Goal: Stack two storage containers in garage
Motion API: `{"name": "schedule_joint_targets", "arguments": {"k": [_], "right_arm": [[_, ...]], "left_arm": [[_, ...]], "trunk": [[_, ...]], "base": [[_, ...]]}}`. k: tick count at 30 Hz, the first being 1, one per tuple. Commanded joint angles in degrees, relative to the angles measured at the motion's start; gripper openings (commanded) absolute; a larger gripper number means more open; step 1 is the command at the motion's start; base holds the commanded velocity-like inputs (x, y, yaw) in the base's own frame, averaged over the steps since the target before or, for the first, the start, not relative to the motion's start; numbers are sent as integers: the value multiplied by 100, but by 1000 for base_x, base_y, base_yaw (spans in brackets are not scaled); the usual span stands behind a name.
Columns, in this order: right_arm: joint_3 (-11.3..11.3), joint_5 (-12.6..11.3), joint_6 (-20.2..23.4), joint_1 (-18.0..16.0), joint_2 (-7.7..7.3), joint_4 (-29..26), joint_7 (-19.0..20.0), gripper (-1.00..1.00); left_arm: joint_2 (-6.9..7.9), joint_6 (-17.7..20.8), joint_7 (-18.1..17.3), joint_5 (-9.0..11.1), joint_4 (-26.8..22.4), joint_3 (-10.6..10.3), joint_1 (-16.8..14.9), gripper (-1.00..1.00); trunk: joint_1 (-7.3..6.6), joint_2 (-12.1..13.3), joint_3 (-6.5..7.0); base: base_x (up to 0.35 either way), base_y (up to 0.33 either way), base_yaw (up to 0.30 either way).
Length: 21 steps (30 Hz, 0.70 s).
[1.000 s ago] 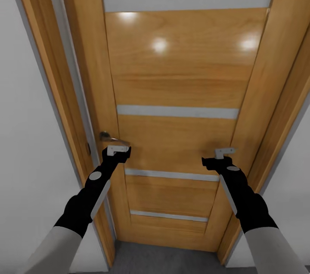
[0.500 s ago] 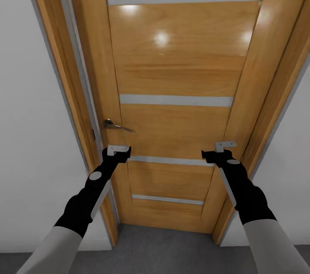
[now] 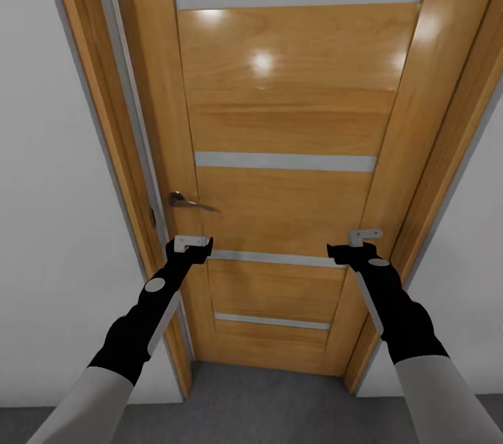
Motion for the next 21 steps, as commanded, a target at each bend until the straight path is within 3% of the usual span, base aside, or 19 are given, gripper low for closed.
{"name": "schedule_joint_targets", "arguments": {"k": [1,21], "right_arm": [[10,40,35,-1,-3,-7,-1,100],[-11,5,20,53,-1,21,8,100]], "left_arm": [[3,21,28,40,-7,-11,-3,100],[10,-65,20,37,67,-11,-3,100]], "trunk": [[0,-5,-7],[0,-5,-7]], "base": [[-2,0,0],[0,6,0]]}}
